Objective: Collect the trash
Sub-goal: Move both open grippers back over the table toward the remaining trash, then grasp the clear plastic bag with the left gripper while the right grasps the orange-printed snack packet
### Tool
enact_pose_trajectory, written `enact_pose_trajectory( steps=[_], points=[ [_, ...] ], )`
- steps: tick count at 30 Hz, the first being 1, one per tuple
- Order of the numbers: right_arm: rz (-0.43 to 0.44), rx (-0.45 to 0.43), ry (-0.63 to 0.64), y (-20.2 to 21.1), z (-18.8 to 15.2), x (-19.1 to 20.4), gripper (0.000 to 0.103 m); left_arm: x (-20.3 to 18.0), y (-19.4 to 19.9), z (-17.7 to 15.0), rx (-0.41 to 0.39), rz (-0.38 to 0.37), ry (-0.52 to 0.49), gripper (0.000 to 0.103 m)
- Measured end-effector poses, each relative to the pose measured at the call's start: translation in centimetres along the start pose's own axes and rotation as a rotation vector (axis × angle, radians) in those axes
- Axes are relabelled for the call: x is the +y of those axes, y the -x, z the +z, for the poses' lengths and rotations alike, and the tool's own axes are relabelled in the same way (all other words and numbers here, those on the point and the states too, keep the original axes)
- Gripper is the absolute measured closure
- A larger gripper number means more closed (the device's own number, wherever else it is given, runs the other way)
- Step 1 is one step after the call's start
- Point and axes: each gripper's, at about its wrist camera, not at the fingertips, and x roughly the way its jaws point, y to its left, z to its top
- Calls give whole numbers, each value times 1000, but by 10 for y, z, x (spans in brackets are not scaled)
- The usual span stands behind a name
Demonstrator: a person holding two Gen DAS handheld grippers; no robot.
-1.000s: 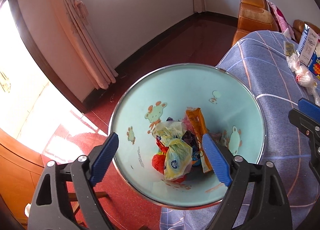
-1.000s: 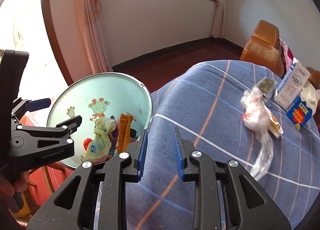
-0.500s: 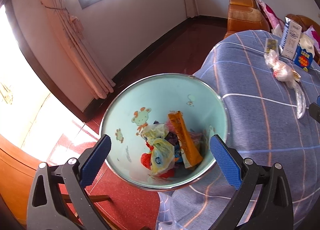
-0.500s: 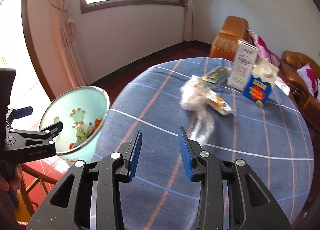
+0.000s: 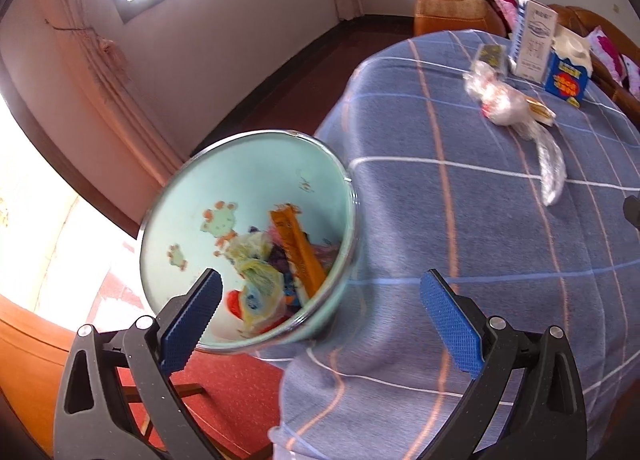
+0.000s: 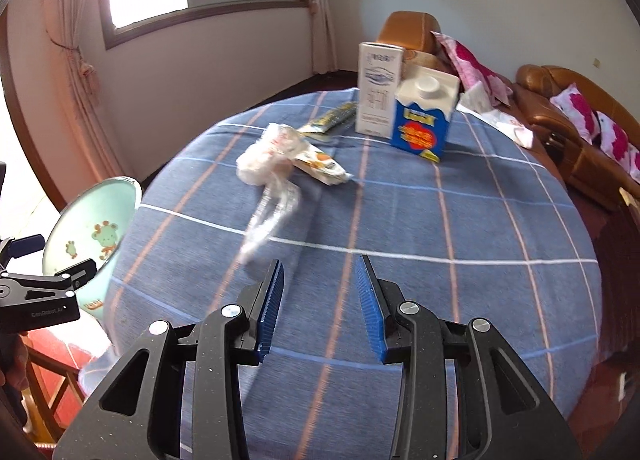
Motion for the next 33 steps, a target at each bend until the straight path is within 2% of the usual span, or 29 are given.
enact_pose_trajectory(
  steps=[4, 8, 11, 15, 19, 24, 28, 31, 33],
  points=[
    [-36, 28, -22, -5, -10, -22, 65, -21, -1, 2, -2, -64, -38, 6],
    [-53, 26, -47, -6, -9, -42, 65, -44, 1, 13, -38, -83, -81, 6],
    [-62, 23, -48, -6, -8, -52, 65, -61, -1, 27, -38, -117, -81, 7],
    [-73, 30, -57, -10, -8, -65, 65, -84, -1, 53, -78, -125, -90, 7],
    [-72, 34, -80, -11, -9, -78, 65, -106, -8, 75, -67, -176, -56, 7],
    [-77, 39, -105, -14, -7, -92, 65, -136, -22, 96, -64, -188, -38, 8],
    [-77, 41, -110, -17, -5, -100, 65, -152, -46, 105, -19, -191, -37, 29],
    [-73, 41, -105, -19, -1, -101, 65, -152, -64, 105, 32, -209, -22, 31],
    [-71, 41, -99, -22, 2, -101, 65, -148, -69, 103, 28, -212, -17, 39]
  ],
)
